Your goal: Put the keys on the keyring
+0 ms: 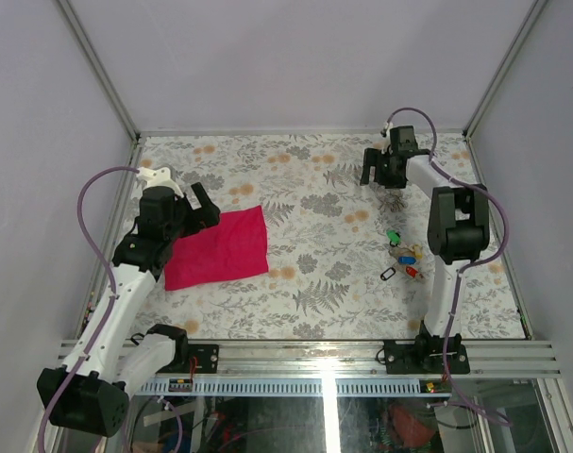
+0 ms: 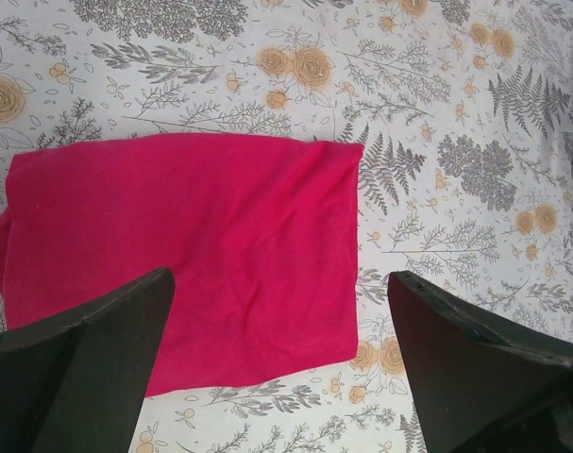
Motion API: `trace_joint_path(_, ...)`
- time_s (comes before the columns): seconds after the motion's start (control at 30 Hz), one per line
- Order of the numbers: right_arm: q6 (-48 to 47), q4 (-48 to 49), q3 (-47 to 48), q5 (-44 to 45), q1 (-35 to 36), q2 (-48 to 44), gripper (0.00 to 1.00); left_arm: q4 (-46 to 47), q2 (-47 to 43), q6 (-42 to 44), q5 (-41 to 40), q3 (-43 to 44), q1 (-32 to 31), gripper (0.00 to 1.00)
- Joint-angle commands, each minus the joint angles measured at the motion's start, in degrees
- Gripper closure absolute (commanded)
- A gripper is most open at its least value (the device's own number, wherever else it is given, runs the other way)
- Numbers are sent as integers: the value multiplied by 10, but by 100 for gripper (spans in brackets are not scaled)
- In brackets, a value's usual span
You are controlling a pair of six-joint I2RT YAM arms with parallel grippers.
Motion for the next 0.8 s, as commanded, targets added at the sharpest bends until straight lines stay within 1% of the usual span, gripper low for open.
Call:
trace_joint_path(0.0,-22,-27,62,-5,2,36,12,29,4,11,15,-4,4,0)
trace_joint_path(0.17,-20,-27,73,-8,1,59,11,29,10,13,19,-3,7,0)
trace_joint_path(0.37,-27,-61,100,-20,2,89,11,29,12,13,15,-4,7,0)
trace_joint_path(0.63,-20,-73,97,-43,2,99,12,28,20,13,18,-1,12,0)
trace_joint_path(0.77,-19,-86,89,-50,7,95,15,28,20,13,16,-1,13,0)
